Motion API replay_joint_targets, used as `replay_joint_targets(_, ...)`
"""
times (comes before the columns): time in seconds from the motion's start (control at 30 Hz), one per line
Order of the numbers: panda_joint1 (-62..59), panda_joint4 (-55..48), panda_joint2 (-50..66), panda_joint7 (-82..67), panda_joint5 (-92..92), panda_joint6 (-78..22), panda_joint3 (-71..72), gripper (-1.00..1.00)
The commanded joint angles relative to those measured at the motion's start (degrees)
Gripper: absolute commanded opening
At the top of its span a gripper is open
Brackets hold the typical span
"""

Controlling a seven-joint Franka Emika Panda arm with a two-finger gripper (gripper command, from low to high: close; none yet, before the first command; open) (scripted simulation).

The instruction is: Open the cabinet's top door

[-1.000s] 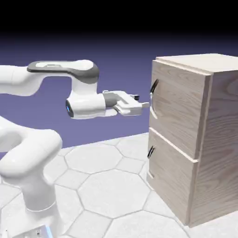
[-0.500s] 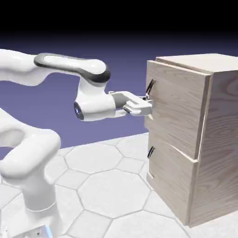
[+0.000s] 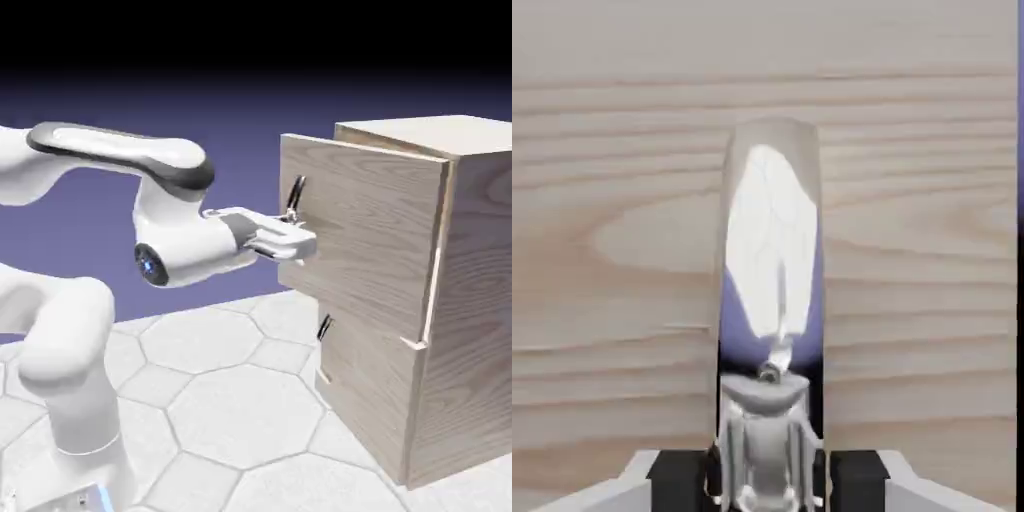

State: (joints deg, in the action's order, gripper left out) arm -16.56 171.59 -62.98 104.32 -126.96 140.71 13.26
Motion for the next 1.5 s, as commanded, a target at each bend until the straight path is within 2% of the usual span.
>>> replay_joint_targets(0.0,0.2,0.6,-0.7,1.0,2.4,-1.0,-1.6,-1.0)
replay_joint_targets(0.37,-3.0,4.3,-5.3,8.8,29.6,-15.0,-19.2,-1.0)
replay_joint_targets(0.63,-19.4,4.2,-3.6,10.4,30.9,-32.7,-13.8,-1.0)
replay_joint_targets(0.97,-21.8,-5.9,13.2,4.0,54.7,-53.1,-32.8,-1.0)
replay_joint_targets(1.47,-12.2,-33.0,44.4,-9.1,73.9,-82.4,-50.7,-1.0)
